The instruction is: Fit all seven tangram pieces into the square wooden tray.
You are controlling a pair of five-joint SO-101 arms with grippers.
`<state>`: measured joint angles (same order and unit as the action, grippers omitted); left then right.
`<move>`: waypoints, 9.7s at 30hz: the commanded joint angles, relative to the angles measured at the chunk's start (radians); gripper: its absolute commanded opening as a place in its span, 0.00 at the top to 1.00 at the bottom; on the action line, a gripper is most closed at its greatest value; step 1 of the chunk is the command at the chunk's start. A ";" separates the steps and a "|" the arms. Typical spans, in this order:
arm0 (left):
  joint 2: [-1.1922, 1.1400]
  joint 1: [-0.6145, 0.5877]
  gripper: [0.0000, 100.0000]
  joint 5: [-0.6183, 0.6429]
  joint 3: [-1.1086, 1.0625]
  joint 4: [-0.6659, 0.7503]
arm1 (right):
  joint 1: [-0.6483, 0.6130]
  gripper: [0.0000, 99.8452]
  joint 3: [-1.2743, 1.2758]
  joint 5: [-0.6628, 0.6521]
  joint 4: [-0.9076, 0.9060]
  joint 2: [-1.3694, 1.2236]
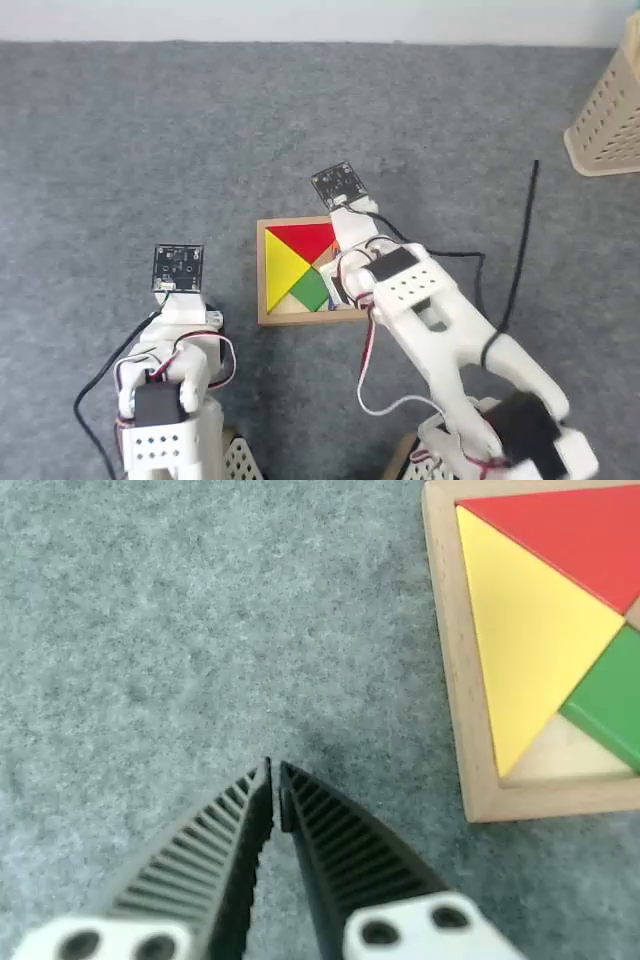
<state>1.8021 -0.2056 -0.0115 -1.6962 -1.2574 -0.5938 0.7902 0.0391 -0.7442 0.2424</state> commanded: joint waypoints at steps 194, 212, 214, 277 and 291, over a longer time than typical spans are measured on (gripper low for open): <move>0.015 -0.006 0.99 0.008 0.012 -0.005 | -0.295 0.87 -0.255 -0.954 -0.140 -0.243; 0.015 -0.006 0.99 0.008 0.012 -0.005 | -0.262 0.88 -0.315 -0.899 -0.143 -0.234; 0.015 -0.006 0.99 0.008 0.012 -0.005 | -0.262 0.88 -0.338 -0.864 -0.143 -0.234; 0.015 -0.006 0.99 0.008 0.012 -0.005 | 0.058 0.98 -0.129 -0.365 -0.068 -0.104; 0.015 -0.006 0.99 0.008 0.012 -0.005 | 0.174 0.99 0.038 -0.227 -0.093 0.228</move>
<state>1.8021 -0.2071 -0.0115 -1.6962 -1.2574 -0.4588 0.7672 -0.2079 -0.8378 0.3038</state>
